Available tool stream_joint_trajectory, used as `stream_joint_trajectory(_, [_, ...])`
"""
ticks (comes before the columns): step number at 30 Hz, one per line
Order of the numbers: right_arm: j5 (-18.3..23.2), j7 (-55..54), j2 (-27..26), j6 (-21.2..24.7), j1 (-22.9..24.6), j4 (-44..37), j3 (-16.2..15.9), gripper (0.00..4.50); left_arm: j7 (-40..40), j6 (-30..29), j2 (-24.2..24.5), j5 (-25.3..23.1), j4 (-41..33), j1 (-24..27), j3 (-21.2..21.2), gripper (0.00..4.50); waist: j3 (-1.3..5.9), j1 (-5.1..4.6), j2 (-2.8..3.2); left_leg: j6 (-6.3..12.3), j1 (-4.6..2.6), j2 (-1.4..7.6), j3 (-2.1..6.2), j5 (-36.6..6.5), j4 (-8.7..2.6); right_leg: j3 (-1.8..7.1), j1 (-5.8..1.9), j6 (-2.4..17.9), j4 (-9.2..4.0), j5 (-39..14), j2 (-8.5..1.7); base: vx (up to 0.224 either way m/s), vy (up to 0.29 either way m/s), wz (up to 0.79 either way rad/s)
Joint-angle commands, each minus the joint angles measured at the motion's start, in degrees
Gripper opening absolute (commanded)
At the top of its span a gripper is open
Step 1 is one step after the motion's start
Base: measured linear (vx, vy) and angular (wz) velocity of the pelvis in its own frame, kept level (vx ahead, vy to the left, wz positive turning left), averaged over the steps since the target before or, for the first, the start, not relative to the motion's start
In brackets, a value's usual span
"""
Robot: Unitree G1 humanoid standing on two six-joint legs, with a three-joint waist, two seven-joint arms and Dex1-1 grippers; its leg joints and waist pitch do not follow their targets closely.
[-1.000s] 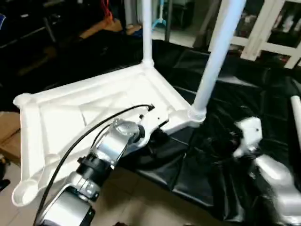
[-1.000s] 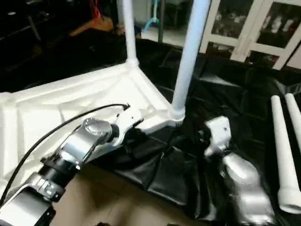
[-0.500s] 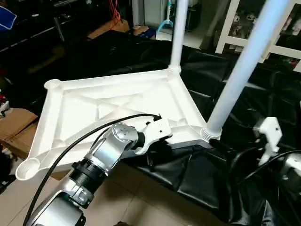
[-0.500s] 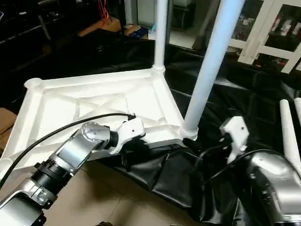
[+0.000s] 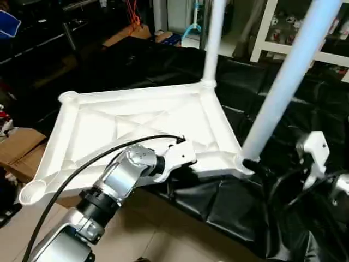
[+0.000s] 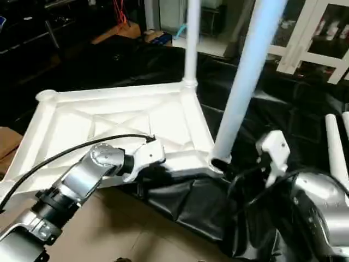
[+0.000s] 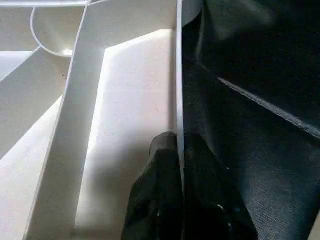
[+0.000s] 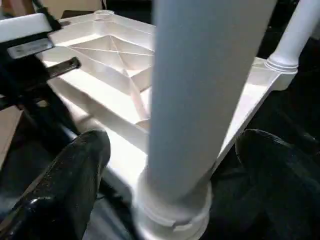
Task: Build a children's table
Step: Insert table leg to table base
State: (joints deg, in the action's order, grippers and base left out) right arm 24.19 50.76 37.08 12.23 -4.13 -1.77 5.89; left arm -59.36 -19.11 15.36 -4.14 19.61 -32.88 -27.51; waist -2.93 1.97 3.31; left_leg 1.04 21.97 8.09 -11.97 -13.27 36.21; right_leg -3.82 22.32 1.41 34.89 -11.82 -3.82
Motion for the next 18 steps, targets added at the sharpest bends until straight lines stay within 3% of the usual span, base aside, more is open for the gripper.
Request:
stream_joint_trajectory(1, [-1.39, -0.34, -0.23, -0.69, -1.75, 2.09, -1.40, 4.43, -1.68, 1.79, -0.33, 1.83, -1.60, 1.45, -1.41, 0.00, 2.65, -0.42, -1.54, 6.35, -1.04, 6.12, 3.31, -5.35, -5.09, 3.58, -2.12, 12.68, -4.68, -8.96, -6.24, 0.000, 0.000, 0.00])
stream_joint_trajectory(5, [-2.11, 1.48, 0.25, -1.45, -3.47, 5.09, -2.38, 4.43, -2.18, 1.77, -0.20, 1.76, -2.12, 1.64, -1.49, 0.00, 2.87, -0.24, -1.46, 7.04, -1.34, 6.12, 3.12, -4.25, -4.84, 3.57, -1.98, 13.28, -4.42, -6.84, -6.23, 0.000, 0.000, 0.00])
stream_joint_trajectory(9, [-3.31, 5.58, 1.12, -3.56, -5.24, 8.72, -3.47, 4.43, -2.53, 1.67, 0.22, 1.29, -2.38, 1.72, -1.37, 0.00, 3.00, -0.40, -1.60, 7.69, -1.01, 6.09, 3.12, -3.96, -4.76, 3.37, -2.34, 13.89, -4.16, -6.30, -6.32, 0.000, 0.000, 0.00])
stream_joint_trajectory(10, [-3.25, 6.71, 1.16, -3.79, -6.01, 9.65, -3.69, 4.16, -2.89, 1.67, 0.50, 1.22, -2.67, 1.90, -1.48, 0.00, 3.00, -0.40, -1.54, 7.74, -1.07, 6.13, 3.13, -4.08, -4.77, 3.38, -2.30, 13.87, -4.15, -6.36, -6.31, 0.000, 0.000, 0.00])
stream_joint_trajectory(16, [-3.27, 9.82, 0.57, -5.44, -10.60, 14.38, -4.78, 3.62, -3.51, 1.38, 1.02, 1.09, -3.66, 2.47, -1.52, 0.00, 3.13, -0.57, -1.63, 8.01, -0.98, 6.05, 3.08, -3.86, -4.67, 3.27, -2.37, 14.10, -4.01, -6.56, -6.29, 0.000, 0.000, 0.00])
stream_joint_trajectory(17, [-3.36, 10.65, 0.50, -5.80, -11.24, 15.17, -4.99, 3.58, -3.54, 1.29, 1.05, 1.04, -3.71, 2.48, -1.51, 0.00, 3.14, -0.59, -2.01, 8.22, -0.95, 6.06, 3.04, -3.65, -4.64, 3.28, -2.38, 14.03, -4.02, -6.41, -6.29, 0.000, 0.000, 0.00])
stream_joint_trajectory(18, [-3.48, 11.75, 0.46, -6.17, -11.86, 16.04, -5.20, 3.49, -3.58, 1.18, 1.09, 1.00, -3.79, 2.51, -1.49, 0.00, 3.18, -0.52, -1.82, 8.44, -0.93, 6.06, 3.05, -3.37, -4.55, 3.28, -2.37, 14.17, -3.89, -6.13, -6.38, 0.000, 0.000, 0.00])
